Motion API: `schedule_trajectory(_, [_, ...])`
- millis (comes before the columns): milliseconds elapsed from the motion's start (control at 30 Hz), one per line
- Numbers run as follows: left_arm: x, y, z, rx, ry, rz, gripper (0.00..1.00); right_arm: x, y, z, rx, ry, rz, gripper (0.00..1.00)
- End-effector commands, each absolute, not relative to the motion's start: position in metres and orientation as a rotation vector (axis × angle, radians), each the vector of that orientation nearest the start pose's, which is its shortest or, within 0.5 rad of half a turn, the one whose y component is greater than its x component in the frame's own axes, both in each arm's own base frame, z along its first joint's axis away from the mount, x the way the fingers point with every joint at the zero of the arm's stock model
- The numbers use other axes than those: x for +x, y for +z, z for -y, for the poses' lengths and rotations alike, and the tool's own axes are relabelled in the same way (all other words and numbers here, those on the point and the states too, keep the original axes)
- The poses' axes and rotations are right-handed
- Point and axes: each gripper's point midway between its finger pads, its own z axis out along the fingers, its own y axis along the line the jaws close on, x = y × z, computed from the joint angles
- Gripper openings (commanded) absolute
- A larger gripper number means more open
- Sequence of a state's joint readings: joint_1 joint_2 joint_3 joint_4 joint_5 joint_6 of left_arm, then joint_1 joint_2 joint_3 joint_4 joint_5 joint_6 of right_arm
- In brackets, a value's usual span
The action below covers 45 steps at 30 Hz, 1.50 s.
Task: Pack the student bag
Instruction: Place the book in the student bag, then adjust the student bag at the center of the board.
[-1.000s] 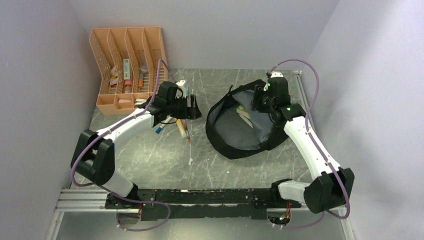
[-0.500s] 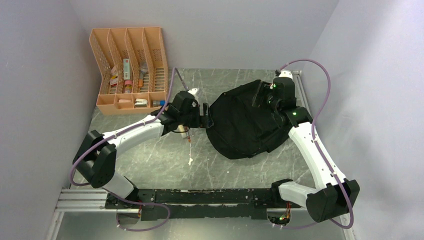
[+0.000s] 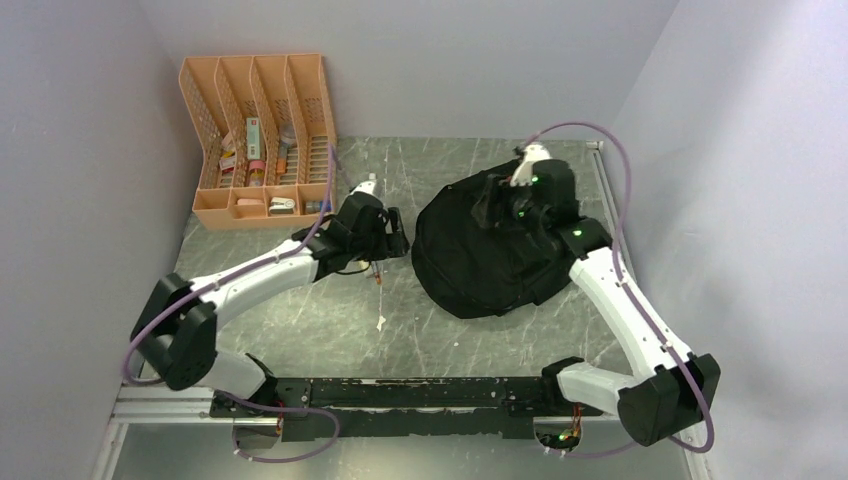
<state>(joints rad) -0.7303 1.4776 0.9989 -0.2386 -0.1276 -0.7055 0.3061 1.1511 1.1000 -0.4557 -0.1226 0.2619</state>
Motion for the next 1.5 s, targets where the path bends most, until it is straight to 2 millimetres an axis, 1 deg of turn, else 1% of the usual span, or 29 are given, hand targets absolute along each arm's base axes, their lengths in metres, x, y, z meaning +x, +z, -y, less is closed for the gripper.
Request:
schedule_trajectory(0, [0.301,0.143,0.24,-0.202,-0.501,-2.289,0.83,0.298,0.23,-0.204,-0.461,0.51,-2.083,0.7])
schedule_trajectory(67, [0.3,0.14,0.228,-0.235,-0.49,-2.293,0.83,0.289,0.213,-0.219,-0.552,0.482,-2.1,0.73])
schedule_trajectory(133, [0.298,0.135,0.22,-0.253,-0.489,-2.307,0.83,0.284,0.198,-0.226,-0.613,0.443,-2.114,0.76])
schedule_trajectory(200, [0.295,0.13,0.215,-0.256,-0.479,-2.328,0.83,0.281,0.184,-0.226,-0.658,0.389,-2.126,0.77])
schedule_trajectory(300, [0.292,0.127,0.212,-0.255,-0.474,-2.341,0.83,0.281,0.174,-0.226,-0.704,0.341,-2.13,0.78])
schedule_trajectory(367, [0.291,0.127,0.213,-0.255,-0.487,-2.337,0.83,0.28,0.169,-0.229,-0.744,0.332,-2.132,0.79])
schedule_trajectory(433, [0.291,0.127,0.214,-0.257,-0.494,-2.336,0.83,0.276,0.164,-0.236,-0.78,0.351,-2.143,0.79])
schedule_trajectory(567, [0.292,0.125,0.218,-0.251,-0.506,-2.349,0.83,0.268,0.152,-0.246,-0.9,0.33,-2.14,0.8])
schedule_trajectory(667, [0.292,0.126,0.222,-0.245,-0.521,-2.358,0.83,0.266,0.14,-0.246,-0.933,0.253,-2.157,0.8])
schedule_trajectory(800, [0.292,0.126,0.225,-0.243,-0.531,-2.373,0.82,0.269,0.126,-0.237,-0.951,0.117,-2.181,0.77])
schedule_trajectory(867, [0.291,0.127,0.226,-0.251,-0.543,-2.375,0.82,0.275,0.122,-0.231,-0.939,0.049,-2.188,0.73])
schedule_trajectory(933, [0.289,0.128,0.226,-0.262,-0.561,-2.37,0.82,0.28,0.122,-0.228,-0.934,0.004,-2.182,0.66])
schedule_trajectory(1067, [0.285,0.125,0.225,-0.275,-0.582,-2.366,0.82,0.29,0.133,-0.226,-0.898,-0.037,-2.151,0.41])
schedule_trajectory(1100, [0.284,0.124,0.226,-0.273,-0.585,-2.368,0.82,0.291,0.136,-0.227,-0.887,-0.036,-2.142,0.38])
schedule_trajectory(1133, [0.284,0.123,0.227,-0.266,-0.589,-2.371,0.81,0.293,0.139,-0.227,-0.876,-0.033,-2.133,0.32])
schedule_trajectory(1233, [0.286,0.122,0.231,-0.243,-0.593,-2.381,0.81,0.295,0.147,-0.229,-0.843,-0.017,-2.116,0.13])
schedule_trajectory(1267, [0.286,0.123,0.232,-0.235,-0.598,-2.381,0.81,0.295,0.15,-0.231,-0.833,-0.008,-2.112,0.06])
schedule_trajectory(1333, [0.289,0.126,0.237,-0.213,-0.616,-2.377,0.81,0.297,0.155,-0.232,-0.812,0.007,-2.102,0.0])
schedule_trajectory(1467, [0.294,0.138,0.247,-0.166,-0.672,-2.343,0.81,0.3,0.166,-0.233,-0.762,0.018,-2.088,0.0])
